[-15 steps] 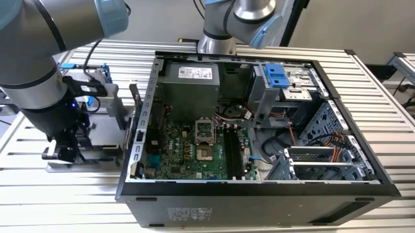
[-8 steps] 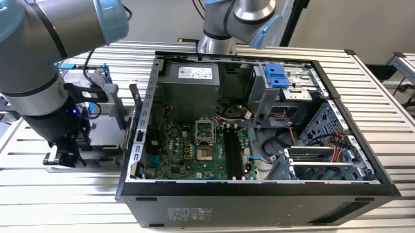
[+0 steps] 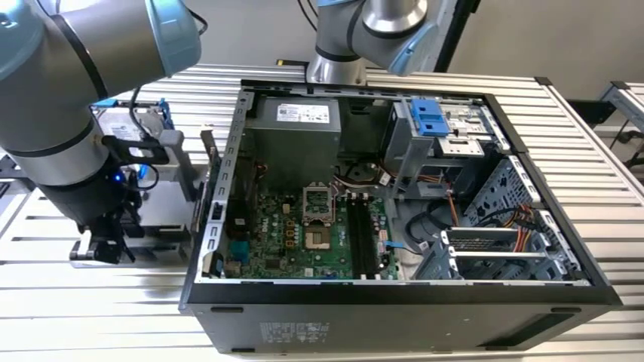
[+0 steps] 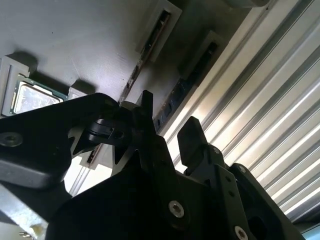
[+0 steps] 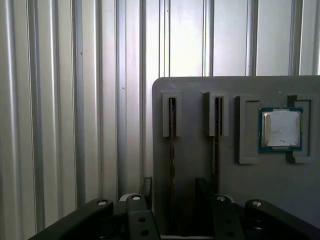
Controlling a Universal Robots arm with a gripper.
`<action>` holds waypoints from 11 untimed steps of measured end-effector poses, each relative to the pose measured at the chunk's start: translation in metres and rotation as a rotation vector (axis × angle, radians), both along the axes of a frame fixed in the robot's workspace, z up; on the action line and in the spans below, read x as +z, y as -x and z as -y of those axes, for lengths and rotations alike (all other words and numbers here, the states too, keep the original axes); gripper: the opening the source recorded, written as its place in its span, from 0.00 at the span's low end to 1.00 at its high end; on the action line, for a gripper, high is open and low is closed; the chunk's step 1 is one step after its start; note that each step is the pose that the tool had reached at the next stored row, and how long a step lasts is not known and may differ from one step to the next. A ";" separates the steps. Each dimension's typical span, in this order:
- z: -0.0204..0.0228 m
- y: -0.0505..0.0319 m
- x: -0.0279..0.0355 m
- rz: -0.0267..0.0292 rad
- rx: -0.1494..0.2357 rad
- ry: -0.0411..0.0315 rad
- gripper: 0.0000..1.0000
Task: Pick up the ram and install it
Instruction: 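Pick up the ram and move it above insertion slot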
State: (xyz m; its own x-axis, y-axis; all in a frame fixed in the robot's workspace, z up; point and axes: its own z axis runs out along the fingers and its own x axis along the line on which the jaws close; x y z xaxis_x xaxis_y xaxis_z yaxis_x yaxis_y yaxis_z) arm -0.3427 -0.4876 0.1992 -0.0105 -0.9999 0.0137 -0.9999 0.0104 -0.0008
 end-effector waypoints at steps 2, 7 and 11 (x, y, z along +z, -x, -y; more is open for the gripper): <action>0.0000 0.0000 -0.0003 0.0003 0.000 -0.0009 1.00; 0.0005 0.0000 -0.0029 0.0002 0.000 -0.0217 1.00; 0.0009 0.0000 -0.0037 0.0001 0.000 -0.0285 1.00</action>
State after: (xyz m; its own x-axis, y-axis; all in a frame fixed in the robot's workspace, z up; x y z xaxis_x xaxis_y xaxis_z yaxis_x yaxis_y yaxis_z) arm -0.3427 -0.4885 0.1954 -0.0105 -0.9998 -0.0148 -0.9999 0.0105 -0.0006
